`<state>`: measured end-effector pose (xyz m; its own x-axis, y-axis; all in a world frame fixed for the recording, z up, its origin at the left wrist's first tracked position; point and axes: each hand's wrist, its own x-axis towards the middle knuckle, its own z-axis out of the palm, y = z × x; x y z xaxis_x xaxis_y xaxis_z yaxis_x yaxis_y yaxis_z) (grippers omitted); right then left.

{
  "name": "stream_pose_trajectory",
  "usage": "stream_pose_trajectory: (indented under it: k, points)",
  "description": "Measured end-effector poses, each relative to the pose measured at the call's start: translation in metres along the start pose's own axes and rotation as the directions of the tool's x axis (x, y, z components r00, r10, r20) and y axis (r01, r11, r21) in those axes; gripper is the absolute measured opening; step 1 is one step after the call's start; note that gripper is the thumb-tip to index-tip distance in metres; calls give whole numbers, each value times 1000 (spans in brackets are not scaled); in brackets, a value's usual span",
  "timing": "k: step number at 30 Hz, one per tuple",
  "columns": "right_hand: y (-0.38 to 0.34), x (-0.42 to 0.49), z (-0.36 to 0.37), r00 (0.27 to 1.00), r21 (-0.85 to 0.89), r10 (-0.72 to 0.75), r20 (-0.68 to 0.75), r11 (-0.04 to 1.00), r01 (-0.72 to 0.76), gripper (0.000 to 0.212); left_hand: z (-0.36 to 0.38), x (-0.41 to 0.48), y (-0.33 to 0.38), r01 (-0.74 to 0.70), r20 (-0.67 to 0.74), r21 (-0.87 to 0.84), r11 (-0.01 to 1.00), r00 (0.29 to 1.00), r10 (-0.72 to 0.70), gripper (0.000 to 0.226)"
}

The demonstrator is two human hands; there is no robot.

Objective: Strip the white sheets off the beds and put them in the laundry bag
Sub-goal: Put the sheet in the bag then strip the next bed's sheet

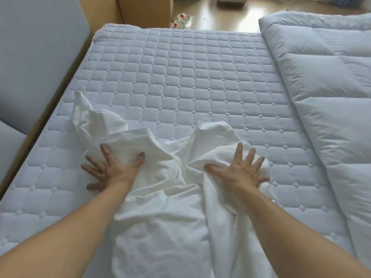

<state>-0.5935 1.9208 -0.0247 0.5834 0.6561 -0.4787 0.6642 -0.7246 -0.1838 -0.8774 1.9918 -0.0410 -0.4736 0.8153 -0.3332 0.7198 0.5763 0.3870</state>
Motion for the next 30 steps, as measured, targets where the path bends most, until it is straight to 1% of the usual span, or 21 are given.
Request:
stream_pose_trajectory:
  k: [1, 3, 5, 6, 7, 8, 9, 10, 11, 12, 13, 14, 16, 17, 18, 20, 22, 23, 25, 28, 30]
  points:
    - [2, 8, 3, 998, 42, 48, 27, 998, -49, 144, 1, 9, 1, 64, 23, -42, 997, 998, -63, 133]
    - [5, 18, 9, 990, 137, 123, 76, 982, -132, 153, 5, 22, 3, 156, 83, -117, 981, 986, -146, 140]
    - [6, 22, 11, 982, 177, 165, 86, 968, -178, 155, 8, 30, 4, 190, 105, -159, 969, 979, -175, 141]
    - [5, 23, 8, 979, 189, 188, 79, 961, -200, 153, 8, 32, 7, 190, 93, -184, 964, 980, -175, 139]
    - [6, 28, 8, 973, 224, 219, 73, 947, -230, 151, 8, 35, 9, 179, 76, -204, 963, 983, -167, 132]
    - [7, 32, 9, 964, 287, 253, 75, 921, -264, 148, 9, 37, 14, 161, 67, -217, 963, 986, -150, 120]
    - [7, 34, 9, 957, 372, 274, 95, 882, -289, 142, 9, 35, 20, 144, 80, -242, 960, 989, -128, 103]
    - [6, 35, 12, 953, 464, 267, 142, 832, -302, 129, 8, 29, 27, 137, 116, -301, 944, 988, -106, 83]
    - [3, 31, 13, 958, 554, 214, 191, 783, -285, 107, 6, 19, 35, 138, 176, -396, 908, 982, -73, 64]
    - [0, 26, 13, 968, 635, 136, 213, 733, -243, 79, 3, 4, 45, 139, 248, -484, 864, 969, -18, 47]
    - [-6, 18, 11, 975, 702, 62, 212, 685, -196, 56, -2, -13, 55, 131, 304, -550, 825, 951, 51, 34]
    - [-13, 9, 6, 983, 753, -9, 184, 645, -135, 39, -9, -28, 66, 103, 333, -595, 797, 934, 128, 26]
    - [-28, -11, -17, 990, 847, -112, 90, 531, -17, 17, -30, -54, 85, 40, 356, -639, 768, 901, 250, 25]
    - [-32, -20, -31, 988, 891, -151, 44, 453, 30, 14, -44, -66, 93, 16, 361, -653, 757, 885, 293, 29]
    - [-35, -32, -47, 981, 929, -196, 11, 365, 62, 15, -60, -76, 99, -9, 357, -673, 740, 872, 335, 35]
    - [-34, -59, -77, 961, 977, -276, -27, 196, 84, 20, -93, -96, 102, -66, 325, -723, 688, 846, 423, 54]
    - [-24, -92, -102, 939, 993, -340, -46, 89, 81, 27, -122, -123, 96, -99, 285, -767, 634, 832, 475, 74]
    - [-17, -110, -110, 934, 994, -355, -46, 79, 79, 29, -133, -138, 90, -105, 271, -772, 627, 838, 474, 78]
    - [-1, -146, -122, 942, 986, -329, -67, 125, 114, 33, -147, -170, 72, -127, 236, -760, 638, 861, 452, 80]
    - [26, -202, -118, 964, 942, -211, -163, 257, 216, 31, -151, -225, 32, -194, 173, -689, 698, 892, 419, 67]
    - [45, -231, -100, 969, 921, -161, -189, 312, 232, 25, -142, -259, 2, -198, 156, -647, 737, 911, 382, 58]
